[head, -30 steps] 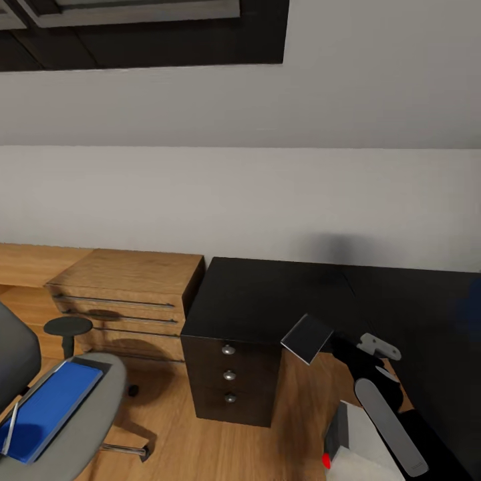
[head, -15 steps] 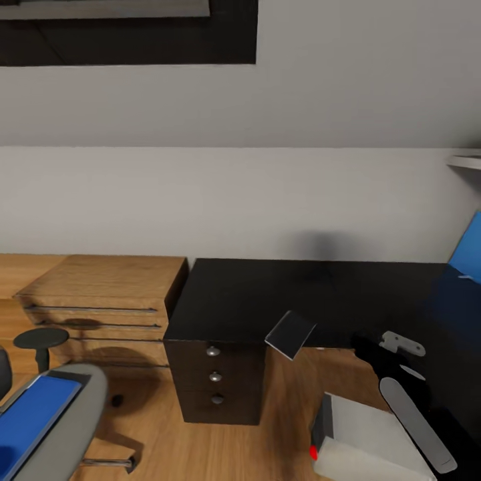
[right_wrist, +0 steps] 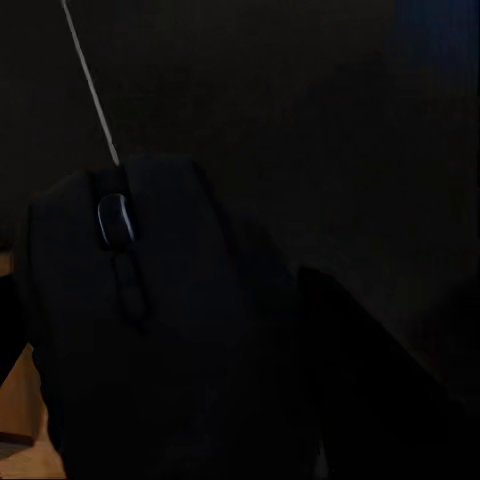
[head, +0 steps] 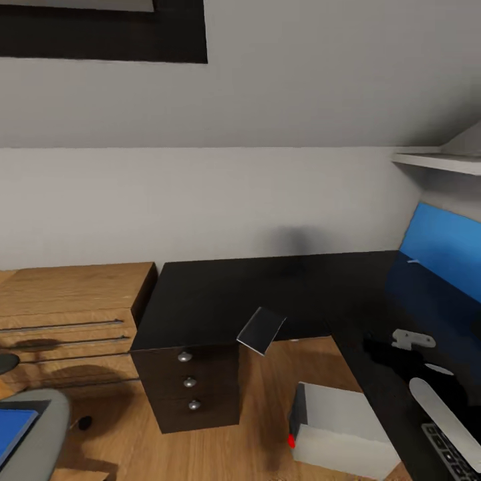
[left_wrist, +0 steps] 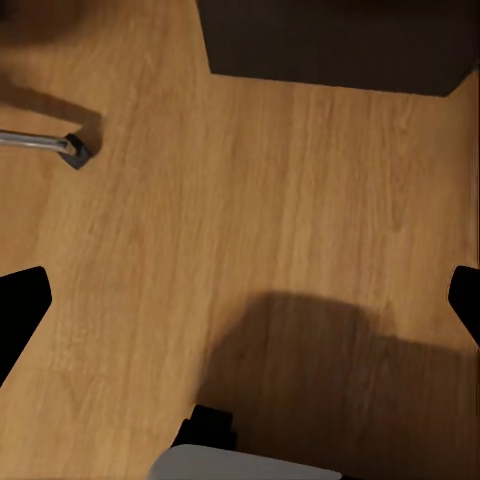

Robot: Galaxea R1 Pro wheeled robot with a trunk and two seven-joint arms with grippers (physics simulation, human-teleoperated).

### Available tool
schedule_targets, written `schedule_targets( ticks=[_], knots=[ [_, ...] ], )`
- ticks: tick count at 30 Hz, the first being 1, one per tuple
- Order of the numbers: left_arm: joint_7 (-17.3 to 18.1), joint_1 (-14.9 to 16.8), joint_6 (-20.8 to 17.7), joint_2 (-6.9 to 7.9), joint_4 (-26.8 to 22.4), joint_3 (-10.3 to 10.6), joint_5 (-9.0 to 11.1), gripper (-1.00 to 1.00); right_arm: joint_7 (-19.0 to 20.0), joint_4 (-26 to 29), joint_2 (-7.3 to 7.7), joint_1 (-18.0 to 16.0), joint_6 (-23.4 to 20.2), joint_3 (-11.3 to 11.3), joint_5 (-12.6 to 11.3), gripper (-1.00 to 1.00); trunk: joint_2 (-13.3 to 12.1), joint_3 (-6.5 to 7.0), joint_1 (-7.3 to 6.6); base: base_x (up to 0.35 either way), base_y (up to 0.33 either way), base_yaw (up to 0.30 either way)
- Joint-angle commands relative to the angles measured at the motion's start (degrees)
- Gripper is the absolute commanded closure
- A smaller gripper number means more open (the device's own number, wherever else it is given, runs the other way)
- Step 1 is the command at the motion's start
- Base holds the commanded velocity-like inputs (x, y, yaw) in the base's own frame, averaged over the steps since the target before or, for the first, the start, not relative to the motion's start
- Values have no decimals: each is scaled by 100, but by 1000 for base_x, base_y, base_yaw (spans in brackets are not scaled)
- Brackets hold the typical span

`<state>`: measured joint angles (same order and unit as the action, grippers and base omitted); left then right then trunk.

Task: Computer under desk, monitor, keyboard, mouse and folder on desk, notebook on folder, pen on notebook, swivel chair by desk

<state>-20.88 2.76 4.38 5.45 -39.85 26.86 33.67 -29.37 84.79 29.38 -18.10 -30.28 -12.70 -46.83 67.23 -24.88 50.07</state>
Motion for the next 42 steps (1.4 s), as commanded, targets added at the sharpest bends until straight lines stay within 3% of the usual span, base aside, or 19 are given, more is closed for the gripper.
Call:
schedule_targets(
  ticks=[1, 4, 5, 13, 23, 32, 42],
  knots=[
    [-47, 5, 37, 9, -7, 47, 61, -100, 110, -22, 92, -9, -16, -19, -50, 100, 5, -6, 0, 0, 0, -300],
    [-48, 5, 37, 9, -6, 47, 61, -100, 479, -196, 265, -9, -44, -18, 0, 100, 5, -2, 0, 0, 0, -300],
    [-48, 5, 37, 3, -5, 47, 66, -100, 901, -571, 349, -9, -62, -10, 207, 100, 5, 0, 0, 0, 0, -300],
    [-48, 5, 38, 0, -5, 47, 67, -100, 1172, -788, 327, -11, -44, -38, 366, 100, 5, 8, 0, 0, 0, -149],
    [-55, 5, 44, 0, -6, 47, 55, -100, 1160, -1010, 314, -20, 62, -43, 421, 100, 5, 8, 0, 24, 0, -2],
    [-57, 5, 46, 0, -5, 47, 54, -100, 1148, -1695, 268, -59, 116, -39, 790, 100, 5, 8, 0, 83, -31, 0],
    [-57, 5, 46, 0, -5, 48, 60, -100, 1128, -1838, 261, -78, 110, -39, 831, 100, 5, 8, 0, 2, -1, 0]
  ],
)
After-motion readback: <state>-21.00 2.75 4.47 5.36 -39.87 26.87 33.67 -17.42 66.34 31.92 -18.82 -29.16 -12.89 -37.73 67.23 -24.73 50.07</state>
